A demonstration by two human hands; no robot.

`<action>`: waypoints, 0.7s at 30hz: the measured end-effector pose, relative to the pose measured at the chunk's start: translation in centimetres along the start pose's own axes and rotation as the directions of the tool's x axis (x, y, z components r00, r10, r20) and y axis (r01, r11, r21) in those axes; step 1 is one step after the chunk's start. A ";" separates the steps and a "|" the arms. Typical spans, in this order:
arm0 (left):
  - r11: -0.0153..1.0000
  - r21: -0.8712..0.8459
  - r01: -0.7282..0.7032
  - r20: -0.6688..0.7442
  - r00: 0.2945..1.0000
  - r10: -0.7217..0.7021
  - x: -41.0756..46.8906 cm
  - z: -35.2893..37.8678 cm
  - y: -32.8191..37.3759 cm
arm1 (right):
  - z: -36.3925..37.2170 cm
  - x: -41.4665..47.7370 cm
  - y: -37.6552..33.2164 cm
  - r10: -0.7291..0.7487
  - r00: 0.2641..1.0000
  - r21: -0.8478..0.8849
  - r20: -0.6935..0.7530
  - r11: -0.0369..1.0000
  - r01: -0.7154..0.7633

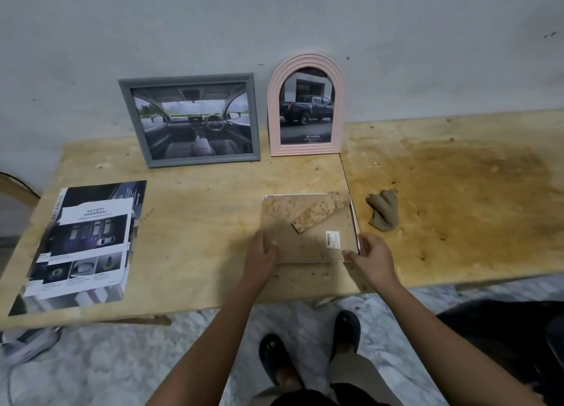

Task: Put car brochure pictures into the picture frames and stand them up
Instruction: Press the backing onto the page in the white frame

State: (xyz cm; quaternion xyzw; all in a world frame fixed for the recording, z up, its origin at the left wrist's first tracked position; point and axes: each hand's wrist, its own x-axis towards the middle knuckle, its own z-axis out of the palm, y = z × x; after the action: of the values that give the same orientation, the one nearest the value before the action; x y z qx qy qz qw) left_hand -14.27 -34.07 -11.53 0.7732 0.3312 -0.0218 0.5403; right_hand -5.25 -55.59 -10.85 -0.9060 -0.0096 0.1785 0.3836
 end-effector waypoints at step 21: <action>0.949 -0.283 0.138 -0.331 0.915 -0.232 0.5 0.7 -1.2 | 0.5 0.7 1.0 0.136 0.990 0.179 -0.026 0.975 -0.129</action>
State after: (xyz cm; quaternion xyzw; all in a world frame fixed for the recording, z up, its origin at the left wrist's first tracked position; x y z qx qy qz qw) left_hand -14.27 -34.16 -12.97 0.6535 0.4967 0.1112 0.5603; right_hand -4.92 -55.88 -12.09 -0.8701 0.0739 0.1866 0.4502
